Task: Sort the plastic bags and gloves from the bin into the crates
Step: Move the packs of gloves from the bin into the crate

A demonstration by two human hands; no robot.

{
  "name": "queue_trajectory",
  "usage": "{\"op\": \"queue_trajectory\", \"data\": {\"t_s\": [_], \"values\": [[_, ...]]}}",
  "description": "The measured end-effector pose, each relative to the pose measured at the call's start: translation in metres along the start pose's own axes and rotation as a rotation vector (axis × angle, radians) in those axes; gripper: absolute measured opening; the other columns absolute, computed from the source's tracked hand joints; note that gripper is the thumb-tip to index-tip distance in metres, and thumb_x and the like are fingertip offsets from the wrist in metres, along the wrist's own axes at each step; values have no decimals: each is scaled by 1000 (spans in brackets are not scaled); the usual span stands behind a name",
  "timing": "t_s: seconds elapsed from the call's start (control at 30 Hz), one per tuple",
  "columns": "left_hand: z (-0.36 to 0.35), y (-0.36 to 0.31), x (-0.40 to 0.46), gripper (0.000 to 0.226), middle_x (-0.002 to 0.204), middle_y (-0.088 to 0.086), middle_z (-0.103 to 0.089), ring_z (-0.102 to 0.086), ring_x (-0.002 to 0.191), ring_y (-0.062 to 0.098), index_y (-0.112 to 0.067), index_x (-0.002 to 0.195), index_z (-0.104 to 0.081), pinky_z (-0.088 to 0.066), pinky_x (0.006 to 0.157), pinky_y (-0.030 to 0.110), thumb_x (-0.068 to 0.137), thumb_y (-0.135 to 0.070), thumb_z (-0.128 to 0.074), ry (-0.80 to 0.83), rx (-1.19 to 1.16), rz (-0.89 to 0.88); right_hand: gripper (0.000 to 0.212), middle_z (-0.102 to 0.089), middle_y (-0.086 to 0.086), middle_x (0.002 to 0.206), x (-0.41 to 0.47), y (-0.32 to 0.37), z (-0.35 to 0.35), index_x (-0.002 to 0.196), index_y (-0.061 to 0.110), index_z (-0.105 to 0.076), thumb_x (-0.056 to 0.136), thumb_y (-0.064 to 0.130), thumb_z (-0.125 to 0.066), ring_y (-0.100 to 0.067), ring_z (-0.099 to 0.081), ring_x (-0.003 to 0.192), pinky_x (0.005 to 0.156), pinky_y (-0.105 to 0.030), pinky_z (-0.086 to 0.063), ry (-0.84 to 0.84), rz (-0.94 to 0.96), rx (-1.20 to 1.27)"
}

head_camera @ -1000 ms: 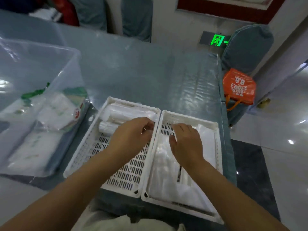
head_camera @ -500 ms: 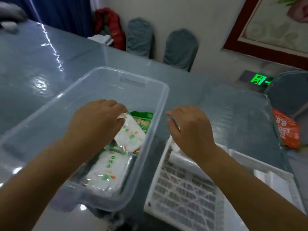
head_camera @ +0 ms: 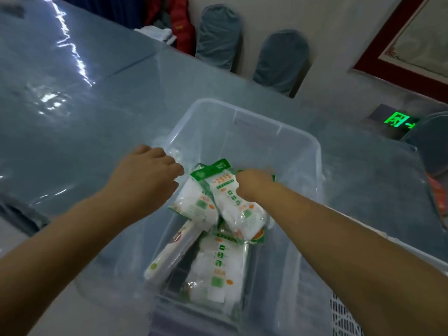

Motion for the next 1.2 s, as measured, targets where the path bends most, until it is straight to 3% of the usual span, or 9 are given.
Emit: {"op": "queue_trajectory", "data": {"t_s": [0.1, 0.33, 0.5, 0.63, 0.8, 0.93, 1.07, 1.13, 1.2], "values": [[-8, 2, 0, 20, 89, -1, -71, -61, 92, 24, -21, 94, -68, -36, 87, 37, 82, -30, -54, -11, -1, -24, 26, -63, -6, 110, 21, 0, -35, 111, 16, -57, 87, 25, -56, -23, -60, 94, 76, -32, -51, 102, -110, 212], [-13, 3, 2, 22, 88, -3, -70, -59, 92, 22, -21, 94, -67, -29, 89, 35, 83, -32, -51, -19, -17, -35, 53, -62, -6, 101, 17, -21, -68, 107, 15, -57, 67, 44, -75, -25, -62, 91, 78, -34, -53, 55, -367, 560], [-13, 2, 2, 27, 98, -10, -68, -56, 101, 15, -28, 104, -62, -24, 94, 31, 87, -38, -44, 3, 3, -29, 31, -68, -14, 97, 14, -30, -56, 91, 7, -57, 73, 21, -77, -25, -64, 73, 66, -33, -53, 86, -462, 928], [-7, 2, 1, 27, 98, -12, -68, -55, 101, 13, -31, 106, -63, -25, 95, 30, 85, -39, -50, -13, -84, -12, 25, -67, -12, 91, 0, -22, -5, 97, 9, -59, 78, 16, -73, -25, -65, 71, 59, -33, -53, 4, -331, 1043], [0, 4, 2, 31, 103, -7, -69, -54, 105, 17, -28, 110, -63, -30, 95, 34, 82, -42, -56, -49, -202, 3, 19, -69, -8, 92, -51, -17, 68, 94, 13, -61, 78, 16, -71, -24, -68, 78, 71, -39, -57, -371, -100, 1133], [7, 10, 22, 60, 117, -3, -61, -49, 114, 19, -20, 124, -50, -42, 91, 39, 73, -48, -65, -51, -719, 239, 21, -72, -8, 97, -86, -13, 92, 101, 12, -62, 81, 9, -68, -25, -71, 85, 72, -41, -59, -424, 23, 1627], [5, 9, 48, 30, 96, -2, -70, -68, 83, 15, -19, 97, -63, -56, 61, 26, 71, -26, -75, -29, -1366, 416, 12, -73, -8, 96, -87, -3, 107, 95, 13, -63, 83, 12, -67, -24, -71, 84, 73, -41, -59, -462, 77, 1781], [8, 18, 58, 17, 89, -2, -71, -68, 78, 17, -24, 87, -64, -57, 59, 31, 73, -21, -74, -136, -1329, 456, 13, -70, -11, 100, -78, -7, 108, 94, 12, -61, 84, 17, -67, -28, -68, 91, 81, -44, -56, -540, 9, 1710], [11, 28, 66, 17, 94, 1, -70, -66, 81, 23, -23, 92, -64, -57, 70, 42, 75, -25, -69, -229, -1169, 458, 20, -66, -11, 101, -66, -15, 98, 94, 12, -57, 83, 24, -68, -29, -64, 93, 85, -42, -53, -603, -143, 1535]]}}
Point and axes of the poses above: each hand's wrist, its own x-axis towards the middle knuckle, its own z-axis out of the back of the hand, y = z × x, the point moved 6 cm from there along x, towards the middle knuckle
